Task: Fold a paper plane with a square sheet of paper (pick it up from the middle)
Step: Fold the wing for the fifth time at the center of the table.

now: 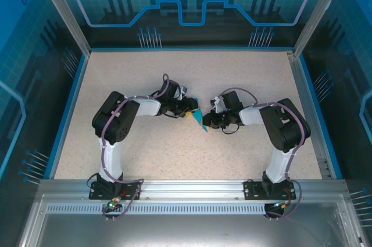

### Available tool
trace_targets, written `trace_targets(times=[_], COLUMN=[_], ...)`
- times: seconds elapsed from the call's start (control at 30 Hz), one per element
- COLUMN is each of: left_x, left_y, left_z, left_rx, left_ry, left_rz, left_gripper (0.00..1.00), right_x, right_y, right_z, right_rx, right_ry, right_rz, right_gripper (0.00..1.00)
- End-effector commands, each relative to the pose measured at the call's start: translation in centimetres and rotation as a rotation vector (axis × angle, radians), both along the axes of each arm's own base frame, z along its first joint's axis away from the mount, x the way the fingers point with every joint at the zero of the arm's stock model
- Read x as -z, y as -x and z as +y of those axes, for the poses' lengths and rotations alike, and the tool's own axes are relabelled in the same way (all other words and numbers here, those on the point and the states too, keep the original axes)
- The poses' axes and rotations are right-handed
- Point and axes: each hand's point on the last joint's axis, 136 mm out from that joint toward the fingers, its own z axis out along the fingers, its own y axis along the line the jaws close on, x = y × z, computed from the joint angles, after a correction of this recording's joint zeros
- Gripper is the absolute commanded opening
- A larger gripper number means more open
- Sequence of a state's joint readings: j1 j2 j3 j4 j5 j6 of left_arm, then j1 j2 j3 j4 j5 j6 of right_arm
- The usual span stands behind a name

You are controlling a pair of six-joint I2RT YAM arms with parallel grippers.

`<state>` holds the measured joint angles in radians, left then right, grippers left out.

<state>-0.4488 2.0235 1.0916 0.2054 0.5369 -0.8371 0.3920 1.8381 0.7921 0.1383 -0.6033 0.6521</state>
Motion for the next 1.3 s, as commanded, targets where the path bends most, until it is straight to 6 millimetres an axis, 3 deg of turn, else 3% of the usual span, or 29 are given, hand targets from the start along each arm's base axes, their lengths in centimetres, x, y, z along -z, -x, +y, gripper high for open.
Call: trace_targets(times=[0.0, 0.23, 0.57, 1.27], left_x=[-2.7, -3.2, -1.8, -0.3], left_y=[0.3, 2.2, 4.0, 2.3], left_z=[-0.9, -1.9, -1.1, -1.8], left_rx=[0.047, 0.087, 0.062, 0.056], left_ry=[0.060, 0.076, 0.031, -0.010], left_rz=[-0.059, -0.068, -0.045, -0.023], left_gripper=[0.44, 0.46, 0.45, 0.43], right_x=[2.5, 4.0, 4.5, 5.1], right_y=[1.0, 1.4, 1.3, 1.6], right_z=[-1.4, -1.9, -2.1, -2.1], right_rx=[0.006, 0.005, 0.017, -0.005], right_ry=[0.080, 0.138, 0.153, 0.176], right_rz=[0.069, 0.089, 0.098, 0.078], right_gripper=[0.10, 0.09, 0.06, 0.05])
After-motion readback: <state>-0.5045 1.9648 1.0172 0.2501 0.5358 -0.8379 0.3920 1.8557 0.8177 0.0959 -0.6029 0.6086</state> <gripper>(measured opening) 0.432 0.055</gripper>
